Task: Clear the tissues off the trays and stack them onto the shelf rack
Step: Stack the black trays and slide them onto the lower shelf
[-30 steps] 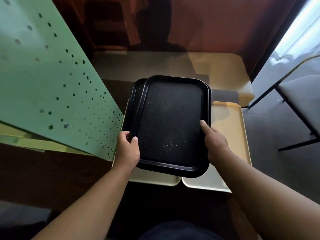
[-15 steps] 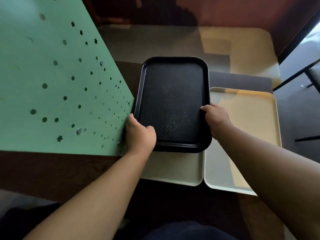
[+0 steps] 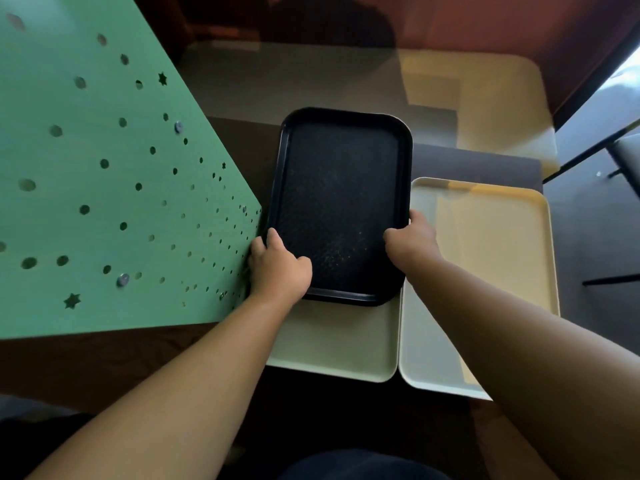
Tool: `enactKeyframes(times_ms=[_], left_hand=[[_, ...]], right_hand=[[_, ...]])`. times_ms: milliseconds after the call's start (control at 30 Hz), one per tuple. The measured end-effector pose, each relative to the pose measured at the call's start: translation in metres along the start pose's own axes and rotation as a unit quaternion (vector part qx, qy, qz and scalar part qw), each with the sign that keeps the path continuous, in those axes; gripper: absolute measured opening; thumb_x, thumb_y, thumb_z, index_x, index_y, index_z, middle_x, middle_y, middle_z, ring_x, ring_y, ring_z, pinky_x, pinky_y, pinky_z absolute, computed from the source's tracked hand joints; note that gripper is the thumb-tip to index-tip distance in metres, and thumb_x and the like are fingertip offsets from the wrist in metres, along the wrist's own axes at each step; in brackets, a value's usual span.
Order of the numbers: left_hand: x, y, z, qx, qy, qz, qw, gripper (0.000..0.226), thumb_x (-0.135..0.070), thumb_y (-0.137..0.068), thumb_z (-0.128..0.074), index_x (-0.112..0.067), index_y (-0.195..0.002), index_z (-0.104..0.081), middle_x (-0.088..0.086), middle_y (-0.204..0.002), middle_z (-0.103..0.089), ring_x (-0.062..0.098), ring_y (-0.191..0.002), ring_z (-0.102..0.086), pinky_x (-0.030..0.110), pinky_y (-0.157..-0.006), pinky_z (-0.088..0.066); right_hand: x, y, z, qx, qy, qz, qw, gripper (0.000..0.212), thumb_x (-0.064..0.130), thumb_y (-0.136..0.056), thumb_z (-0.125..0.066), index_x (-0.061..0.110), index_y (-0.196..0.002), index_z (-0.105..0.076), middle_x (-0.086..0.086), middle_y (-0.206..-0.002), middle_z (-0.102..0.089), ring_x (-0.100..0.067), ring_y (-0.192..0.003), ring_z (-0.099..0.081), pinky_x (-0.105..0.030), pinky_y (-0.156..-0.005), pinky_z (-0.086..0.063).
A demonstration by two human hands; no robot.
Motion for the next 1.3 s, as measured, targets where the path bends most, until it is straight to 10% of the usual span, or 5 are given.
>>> enactKeyframes(times_ms=[633, 900, 1000, 1167, 1300], left_hand=[[0.003, 0.019, 0.024, 0.041, 0.055, 0.069, 0.995, 0.07, -0.036, -0.08, -0.061, -0.014, -0.142, -0.038, 0.013, -0.132, -0.054, 0.033, -0.108, -0.062, 0.039, -0.072, -0.057], [-0.019, 0.086, 0.065, 0.109, 0.26, -0.011, 0.959, 0.053, -0.002, -0.089, -0.057, -0.014, -0.14, -0.048, 0.009, -0.101, -0.064, 0.026, -0.086, -0.066, 0.033, -0.066, -0.054], [-0.039, 0.115, 0.096, 0.106, 0.33, -0.029, 0.937, 0.023, 0.007, -0.088, -0.045, -0.007, -0.1, -0.058, 0.014, -0.091, -0.058, 0.027, -0.071, -0.06, 0.03, -0.052, -0.053], [-0.071, 0.156, 0.141, 0.079, 0.352, -0.093, 0.928, 0.037, -0.043, -0.1, -0.051, -0.008, -0.104, -0.061, 0.015, -0.105, -0.062, 0.03, -0.092, -0.066, 0.044, -0.082, -0.063], [-0.084, 0.204, 0.166, 0.064, 0.262, -0.197, 0.943, 0.076, -0.079, -0.075, -0.061, -0.015, -0.117, -0.056, 0.016, -0.115, -0.065, 0.031, -0.103, -0.07, 0.047, -0.088, -0.062]], right_hand=[[0.036, 0.017, 0.028, 0.095, -0.05, -0.044, 0.993, 0.057, 0.051, -0.098, -0.057, 0.006, -0.133, -0.058, -0.011, -0.127, -0.066, -0.033, -0.117, -0.063, -0.052, -0.109, -0.046], [0.04, 0.079, 0.091, 0.089, -0.072, -0.028, 0.993, 0.017, 0.013, -0.095, -0.06, 0.003, -0.107, -0.065, -0.016, -0.081, -0.071, -0.027, -0.058, -0.071, -0.032, -0.051, -0.057], [0.042, 0.107, 0.106, 0.13, -0.119, -0.049, 0.983, 0.006, 0.006, -0.091, -0.051, 0.005, -0.091, -0.057, -0.011, -0.056, -0.06, -0.024, -0.042, -0.061, -0.025, -0.045, -0.052], [0.053, 0.147, 0.124, 0.177, -0.258, -0.059, 0.948, 0.032, 0.01, -0.097, -0.037, -0.005, -0.112, -0.062, -0.025, -0.092, -0.067, -0.034, -0.081, -0.068, -0.043, -0.072, -0.064], [0.068, 0.18, 0.139, 0.187, -0.277, -0.007, 0.943, 0.029, 0.014, -0.102, -0.039, -0.001, -0.106, -0.063, -0.021, -0.1, -0.067, -0.034, -0.086, -0.069, -0.045, -0.06, -0.065]])
Point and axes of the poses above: each hand's wrist, its own y-axis away from the middle knuckle, its own z-axis out of the back of the hand, x = y × z, the point moved 10 cm from there along -y, towards the middle knuckle
